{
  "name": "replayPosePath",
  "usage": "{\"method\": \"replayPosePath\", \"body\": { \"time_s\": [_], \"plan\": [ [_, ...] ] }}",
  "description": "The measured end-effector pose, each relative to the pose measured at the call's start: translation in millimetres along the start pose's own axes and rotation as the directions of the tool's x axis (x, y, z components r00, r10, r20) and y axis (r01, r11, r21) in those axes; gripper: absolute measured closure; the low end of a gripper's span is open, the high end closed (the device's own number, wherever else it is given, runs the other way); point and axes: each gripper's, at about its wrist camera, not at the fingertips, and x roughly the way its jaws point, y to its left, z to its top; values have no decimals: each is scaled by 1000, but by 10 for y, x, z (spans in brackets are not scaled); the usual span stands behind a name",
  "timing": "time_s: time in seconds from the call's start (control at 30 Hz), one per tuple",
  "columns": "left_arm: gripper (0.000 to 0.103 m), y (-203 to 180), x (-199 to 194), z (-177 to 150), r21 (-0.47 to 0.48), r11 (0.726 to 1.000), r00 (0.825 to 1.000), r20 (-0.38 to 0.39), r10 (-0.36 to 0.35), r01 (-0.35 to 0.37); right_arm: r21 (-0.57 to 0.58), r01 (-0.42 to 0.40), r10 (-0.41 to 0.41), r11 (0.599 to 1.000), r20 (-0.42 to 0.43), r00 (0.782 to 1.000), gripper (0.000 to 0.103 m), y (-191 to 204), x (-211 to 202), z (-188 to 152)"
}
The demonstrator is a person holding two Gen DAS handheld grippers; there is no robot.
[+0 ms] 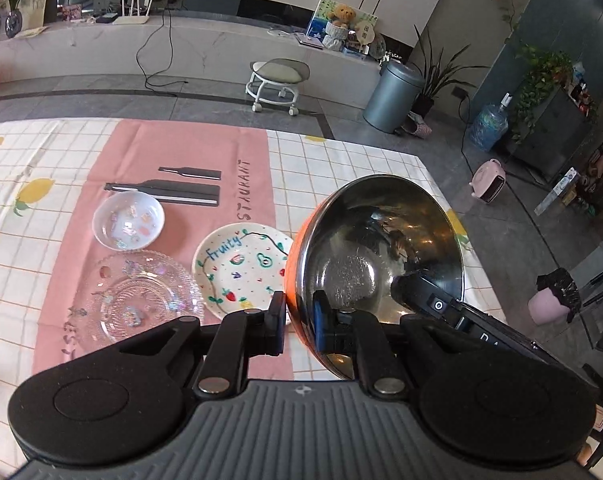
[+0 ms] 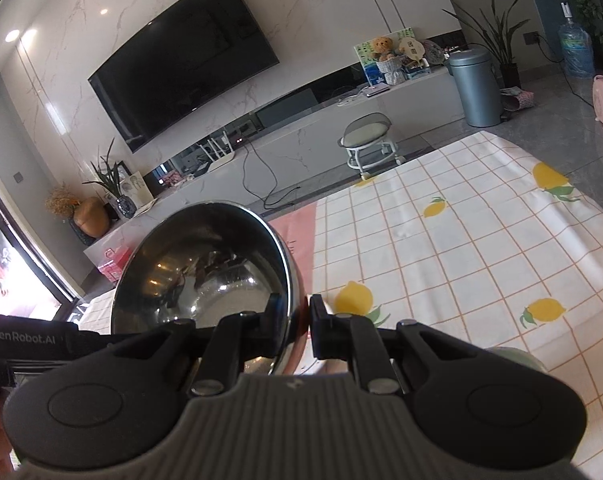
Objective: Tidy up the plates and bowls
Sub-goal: 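Grip the nested bowls with both grippers and lift the stack, then carry the bowl stack beside the glass plate and open both grippers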
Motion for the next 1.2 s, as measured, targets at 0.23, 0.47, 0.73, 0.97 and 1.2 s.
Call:
{"method": "replayPosePath", "body": {
  "time_s": [0.23,0.47,0.73,0.97,1.2],
  "plan": [
    [91,109,-388,-163,98,984,988,56,146,-151,-14,-103,102,995,-62,993,91,410,-23,-131],
    [91,396,-595,-304,55,985,987,1,163,-163,-63,-206,196,976,-140,971,90,714,5,-269],
    [91,828,-713,-500,11,985,983,-62,170,-170,-143,-267,229,953,-237,944,90,1081,63,-532],
    [91,1266,-659,-696,-115,989,989,-125,84,-98,-203,-290,221,935,-303,927,89,1290,136,-744],
    [92,1373,-515,-834,-84,986,977,-174,126,-142,-229,-275,180,934,-363,914,89,1383,290,-910]
  ]
}}
